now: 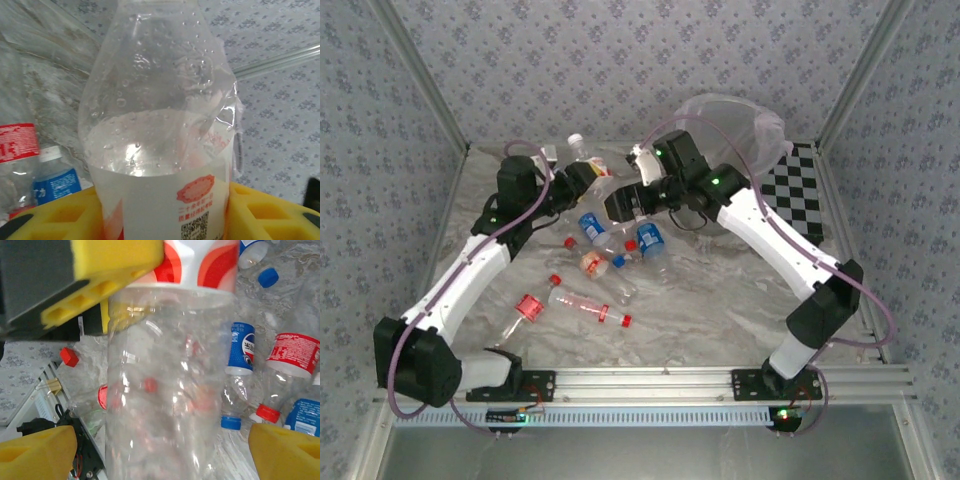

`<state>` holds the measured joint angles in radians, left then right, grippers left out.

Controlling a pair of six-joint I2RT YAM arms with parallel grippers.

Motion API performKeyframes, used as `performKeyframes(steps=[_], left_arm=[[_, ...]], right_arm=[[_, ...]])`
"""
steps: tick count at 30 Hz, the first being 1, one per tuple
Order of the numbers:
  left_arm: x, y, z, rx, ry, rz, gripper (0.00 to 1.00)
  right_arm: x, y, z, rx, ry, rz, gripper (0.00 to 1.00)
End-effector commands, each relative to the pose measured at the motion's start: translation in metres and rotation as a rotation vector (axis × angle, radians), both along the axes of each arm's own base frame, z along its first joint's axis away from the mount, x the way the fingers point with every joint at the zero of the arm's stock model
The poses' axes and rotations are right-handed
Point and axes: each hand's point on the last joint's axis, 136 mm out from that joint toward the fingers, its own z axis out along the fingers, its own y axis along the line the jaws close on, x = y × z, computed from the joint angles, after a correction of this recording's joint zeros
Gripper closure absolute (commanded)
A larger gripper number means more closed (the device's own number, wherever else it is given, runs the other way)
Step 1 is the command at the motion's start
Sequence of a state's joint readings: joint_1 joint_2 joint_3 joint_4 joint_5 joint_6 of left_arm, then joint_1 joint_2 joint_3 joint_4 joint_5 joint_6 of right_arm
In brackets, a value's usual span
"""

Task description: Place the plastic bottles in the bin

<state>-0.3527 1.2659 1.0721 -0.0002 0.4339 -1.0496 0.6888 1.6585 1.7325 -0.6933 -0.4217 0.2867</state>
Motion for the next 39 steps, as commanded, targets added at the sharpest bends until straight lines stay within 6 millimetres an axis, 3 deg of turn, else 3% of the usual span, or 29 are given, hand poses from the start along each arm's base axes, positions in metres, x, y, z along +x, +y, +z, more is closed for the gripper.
performKeyframes(steps=[1, 8, 13, 15, 18, 20, 26, 31, 35, 39], left_arm=[[0.001, -0.013, 0.019, -0.058, -0.047, -0.03, 0.5], [0.003, -0.019, 0.023, -0.047, -0.049, -0.028, 0.5], [0.011, -0.015, 0.02, -0.007, -0.054, 0.002, 0.46], [0.013, -0.016, 0.025, -0.009, -0.062, 0.0, 0.37], [0.014, -0.011, 0.03, 0.008, -0.065, 0.014, 0.11], [0.016, 0.0, 0.03, 0.041, -0.046, 0.058, 0.01], [0.009, 0.046, 0.039, 0.1, -0.071, 0.169, 0.0], [-0.01, 0.083, 0.026, 0.258, -0.03, 0.248, 0.0], [-0.029, 0.099, 0.007, 0.372, 0.018, 0.264, 0.01], [-0.046, 0.119, -0.025, 0.497, 0.096, 0.3, 0.05]], right_arm=[[0.014, 0.006, 0.016, 0.069, 0.001, -0.011, 0.12], [0.021, 0.008, 0.022, 0.111, 0.015, -0.003, 0.46], [0.025, 0.009, 0.03, 0.124, 0.003, -0.007, 0.55], [0.027, 0.008, 0.032, 0.123, -0.001, -0.006, 0.56], [0.03, 0.002, 0.037, 0.115, -0.017, -0.016, 0.58], [0.032, -0.007, 0.045, 0.109, -0.04, -0.033, 0.6], [0.048, -0.071, 0.08, 0.02, -0.176, -0.203, 0.61], [0.077, -0.161, 0.1, -0.072, -0.263, -0.449, 0.64], [0.098, -0.213, 0.093, -0.144, -0.258, -0.579, 0.66], [0.118, -0.242, 0.068, -0.22, -0.202, -0.634, 0.67]])
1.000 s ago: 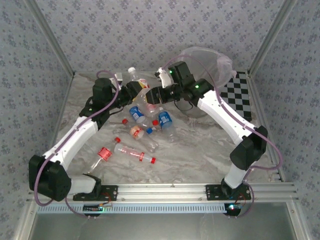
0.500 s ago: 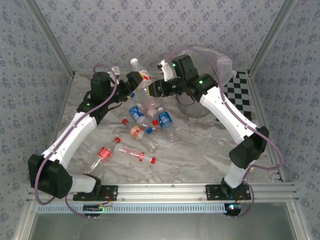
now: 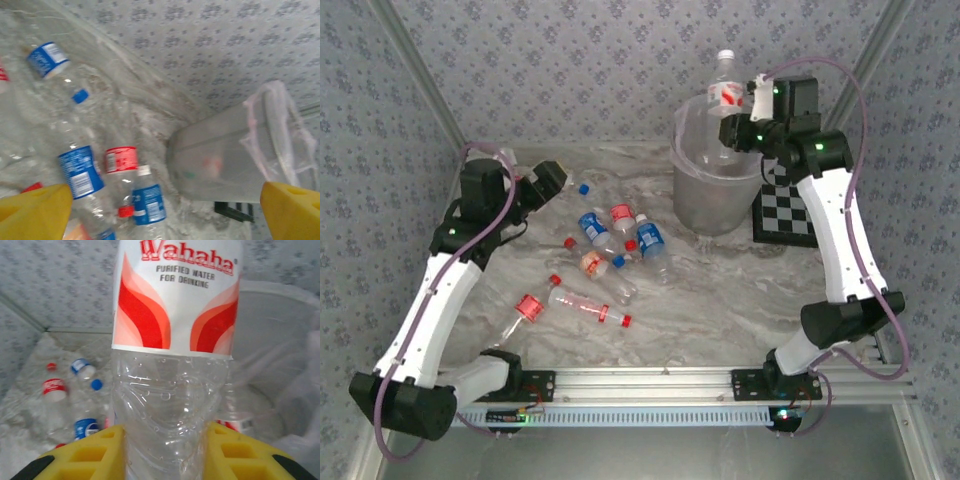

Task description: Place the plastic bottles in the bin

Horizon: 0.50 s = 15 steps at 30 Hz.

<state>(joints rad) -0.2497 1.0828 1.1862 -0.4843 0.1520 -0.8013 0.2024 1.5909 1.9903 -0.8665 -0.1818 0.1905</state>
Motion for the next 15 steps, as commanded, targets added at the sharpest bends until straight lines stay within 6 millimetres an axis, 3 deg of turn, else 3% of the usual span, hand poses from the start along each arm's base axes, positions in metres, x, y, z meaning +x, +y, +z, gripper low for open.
performKeyframes(steps=[1, 9, 12, 15], left_arm=[[-0.022, 0.026, -0.042, 0.164, 0.122, 0.056, 0.06], [-0.042, 0.05, -0.089, 0.254, 0.226, 0.136, 0.07], [-0.038, 0.051, -0.096, 0.272, 0.242, 0.137, 0.07], [-0.026, 0.048, -0.097, 0.283, 0.243, 0.132, 0.06]], right_arm=[[0.011, -0.016, -0.034, -0.082, 0.099, -0.033, 0.68], [0.021, -0.021, -0.092, -0.137, 0.222, -0.043, 0.65], [0.019, -0.018, -0.102, -0.131, 0.243, -0.035, 0.51], [0.016, -0.018, -0.094, -0.115, 0.226, -0.042, 0.34]])
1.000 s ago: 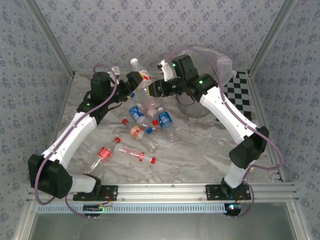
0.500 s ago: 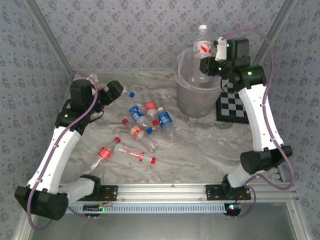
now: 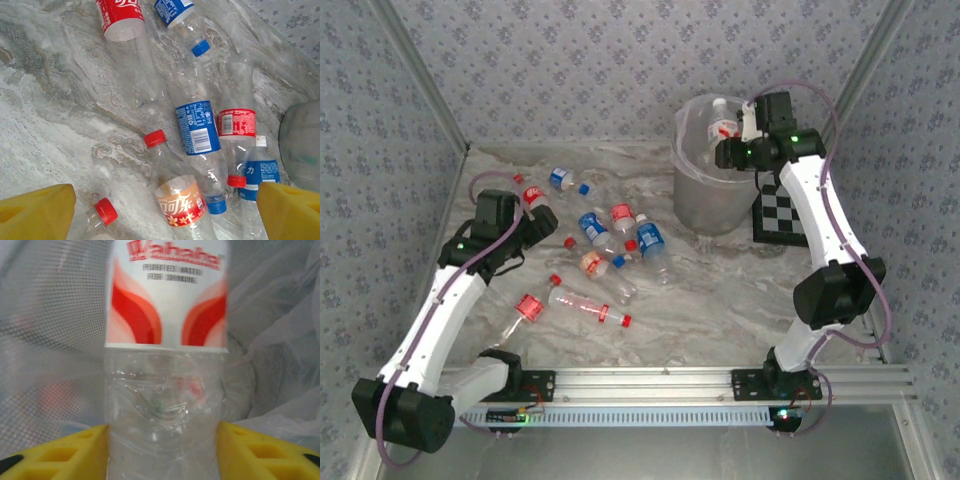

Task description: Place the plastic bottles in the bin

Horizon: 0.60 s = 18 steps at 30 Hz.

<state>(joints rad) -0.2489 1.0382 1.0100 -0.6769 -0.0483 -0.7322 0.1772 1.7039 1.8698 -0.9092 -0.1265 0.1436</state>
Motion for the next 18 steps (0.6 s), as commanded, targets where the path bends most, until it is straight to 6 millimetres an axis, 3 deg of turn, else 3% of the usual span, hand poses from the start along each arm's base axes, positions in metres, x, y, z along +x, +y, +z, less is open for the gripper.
performKeyframes(steps=[1, 5, 13, 18], left_arm=[[0.015, 0.002, 0.004, 0.041, -0.023, -0.003, 0.06], [0.032, 0.006, -0.006, 0.064, -0.011, 0.005, 0.04], [0.069, 0.028, -0.032, 0.048, 0.024, 0.089, 0.0], [0.096, 0.028, -0.049, 0.057, 0.038, 0.089, 0.0]], right_arm=[[-0.008, -0.002, 0.017, 0.008, -0.033, -0.008, 0.28], [-0.018, -0.004, 0.045, 0.016, -0.089, -0.01, 0.15], [-0.054, -0.001, 0.097, 0.075, -0.205, 0.018, 0.11], [-0.083, 0.009, 0.108, 0.143, -0.233, 0.062, 0.11]])
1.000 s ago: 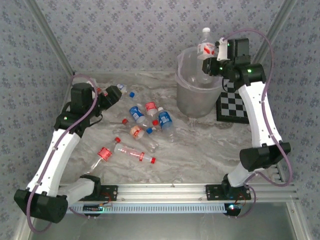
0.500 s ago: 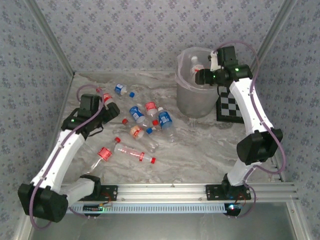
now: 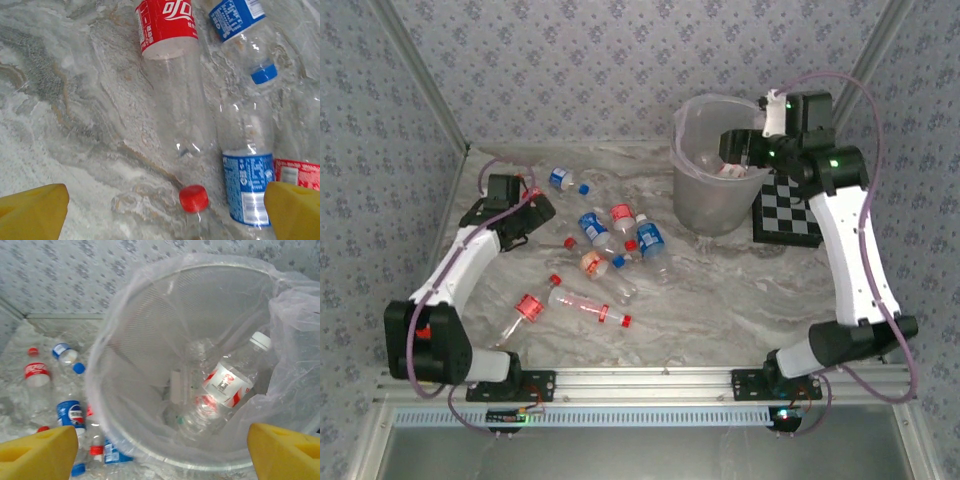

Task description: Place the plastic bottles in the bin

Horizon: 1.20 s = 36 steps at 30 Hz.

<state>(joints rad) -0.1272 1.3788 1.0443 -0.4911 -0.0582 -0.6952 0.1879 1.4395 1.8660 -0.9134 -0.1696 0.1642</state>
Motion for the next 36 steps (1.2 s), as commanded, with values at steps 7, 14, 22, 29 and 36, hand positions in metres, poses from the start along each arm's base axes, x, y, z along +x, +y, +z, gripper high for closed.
performKeyframes(steps=[7, 14, 22, 29, 36], left_arm=[[0.063, -0.006, -0.017, -0.032, -0.025, 0.002, 0.0], [0.079, -0.015, -0.068, -0.107, 0.065, 0.052, 0.0], [0.074, -0.025, -0.1, -0.158, 0.111, 0.067, 0.21], [0.069, -0.019, -0.084, -0.111, 0.098, 0.064, 0.43], [0.061, -0.02, -0.047, -0.116, 0.052, 0.013, 0.48]], right_arm=[[-0.054, 0.01, -0.001, 0.104, -0.001, 0.054, 0.1], [-0.067, 0.009, -0.013, 0.096, 0.031, 0.063, 0.1], [-0.066, 0.013, -0.023, 0.118, 0.043, 0.087, 0.11], [-0.063, 0.024, -0.02, 0.174, 0.031, 0.136, 0.11], [-0.058, 0.046, -0.018, 0.22, 0.036, 0.198, 0.11]])
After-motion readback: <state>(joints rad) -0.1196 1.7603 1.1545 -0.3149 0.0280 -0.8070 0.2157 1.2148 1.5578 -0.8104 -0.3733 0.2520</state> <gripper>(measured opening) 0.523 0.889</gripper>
